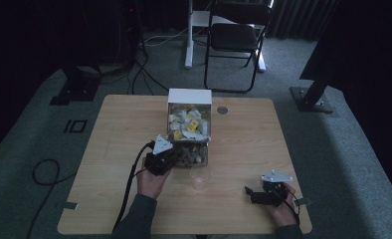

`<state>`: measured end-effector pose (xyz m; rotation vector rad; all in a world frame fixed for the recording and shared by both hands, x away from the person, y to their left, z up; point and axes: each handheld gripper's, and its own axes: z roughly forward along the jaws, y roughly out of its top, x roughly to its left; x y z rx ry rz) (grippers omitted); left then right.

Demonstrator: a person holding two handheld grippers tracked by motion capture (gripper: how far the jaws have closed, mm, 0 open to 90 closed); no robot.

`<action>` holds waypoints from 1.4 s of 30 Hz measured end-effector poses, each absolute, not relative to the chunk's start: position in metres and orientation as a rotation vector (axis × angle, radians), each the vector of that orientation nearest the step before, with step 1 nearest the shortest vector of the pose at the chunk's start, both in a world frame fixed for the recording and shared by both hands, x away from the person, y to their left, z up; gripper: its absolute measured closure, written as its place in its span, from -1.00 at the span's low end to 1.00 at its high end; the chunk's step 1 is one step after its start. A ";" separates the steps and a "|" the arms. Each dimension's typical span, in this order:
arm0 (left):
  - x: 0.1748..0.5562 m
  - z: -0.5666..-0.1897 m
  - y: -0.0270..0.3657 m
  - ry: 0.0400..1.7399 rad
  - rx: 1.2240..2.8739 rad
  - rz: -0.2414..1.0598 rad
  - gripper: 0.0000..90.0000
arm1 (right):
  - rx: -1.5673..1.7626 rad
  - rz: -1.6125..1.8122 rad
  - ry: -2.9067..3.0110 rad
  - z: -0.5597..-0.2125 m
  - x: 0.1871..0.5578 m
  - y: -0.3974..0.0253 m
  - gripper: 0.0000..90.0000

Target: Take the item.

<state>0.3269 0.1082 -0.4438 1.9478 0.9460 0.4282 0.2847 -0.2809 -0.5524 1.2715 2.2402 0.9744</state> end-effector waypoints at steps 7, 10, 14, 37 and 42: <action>0.325 -0.441 0.106 0.933 1.943 0.425 1.00 | 1.270 0.974 2.240 -0.552 0.285 -0.281 -0.69; 0.323 -0.439 0.106 0.928 1.944 0.426 1.00 | 1.270 0.974 2.240 -0.552 0.285 -0.281 -0.69; 0.323 -0.438 0.106 0.928 1.942 0.425 1.00 | 1.270 0.974 2.240 -0.552 0.285 -0.281 -0.69; 0.313 -0.427 0.099 0.874 1.938 0.418 1.00 | 1.272 0.975 2.240 -0.552 0.285 -0.281 -0.69; 0.311 -0.426 0.096 0.859 1.946 0.416 1.00 | 1.272 0.975 2.240 -0.552 0.285 -0.281 -0.69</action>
